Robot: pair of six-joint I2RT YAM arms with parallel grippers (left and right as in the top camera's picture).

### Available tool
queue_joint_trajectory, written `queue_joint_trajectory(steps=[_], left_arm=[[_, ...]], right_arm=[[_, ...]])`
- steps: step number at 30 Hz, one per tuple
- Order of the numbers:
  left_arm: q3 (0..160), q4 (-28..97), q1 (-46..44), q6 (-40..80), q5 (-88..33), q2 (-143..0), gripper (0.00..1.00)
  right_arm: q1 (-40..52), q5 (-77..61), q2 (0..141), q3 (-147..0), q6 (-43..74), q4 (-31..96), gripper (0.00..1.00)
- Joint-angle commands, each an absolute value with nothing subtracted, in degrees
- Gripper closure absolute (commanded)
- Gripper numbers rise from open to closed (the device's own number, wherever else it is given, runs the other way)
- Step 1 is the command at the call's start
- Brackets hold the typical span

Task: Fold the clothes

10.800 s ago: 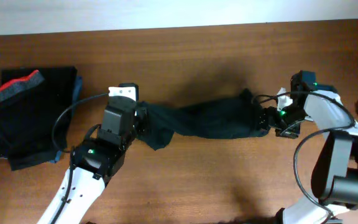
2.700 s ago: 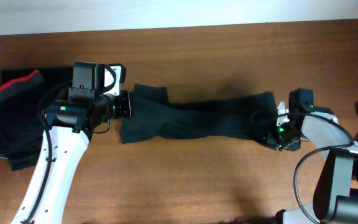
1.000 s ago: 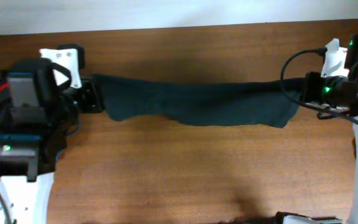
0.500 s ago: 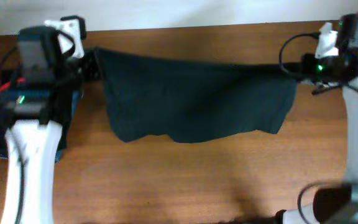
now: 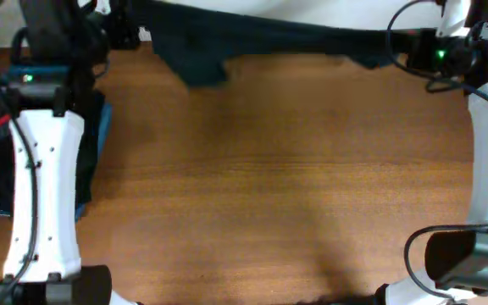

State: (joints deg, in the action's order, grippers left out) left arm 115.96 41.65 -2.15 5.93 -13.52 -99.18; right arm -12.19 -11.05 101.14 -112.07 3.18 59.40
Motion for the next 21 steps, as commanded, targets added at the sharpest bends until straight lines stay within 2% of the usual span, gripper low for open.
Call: queue_joint_trajectory(steps=[1,7,11,14,21], left_arm=[[116.38,53.95,-1.32,4.19,-12.64,-99.81,1.00],[116.27,75.24,-1.39,4.19,-12.60,-104.66,1.00],[115.59,86.24,-1.39,4.14,-12.58,-110.00,1.00],[112.75,89.73,-1.39,1.96,-12.60,-113.67,1.00],[103.07,89.19,-1.39,1.65,-12.64,-114.32,1.00]], right_arm=[[-12.40,-9.17,101.10,-111.92,3.25,68.60,0.96],[-12.40,-1.67,101.10,-105.62,3.25,80.18,0.96],[-12.40,-0.19,101.10,-98.45,3.22,81.54,0.96],[-12.40,-0.12,101.10,-90.72,3.22,79.64,0.96],[-12.40,-0.21,101.10,-78.06,3.49,75.64,0.96]])
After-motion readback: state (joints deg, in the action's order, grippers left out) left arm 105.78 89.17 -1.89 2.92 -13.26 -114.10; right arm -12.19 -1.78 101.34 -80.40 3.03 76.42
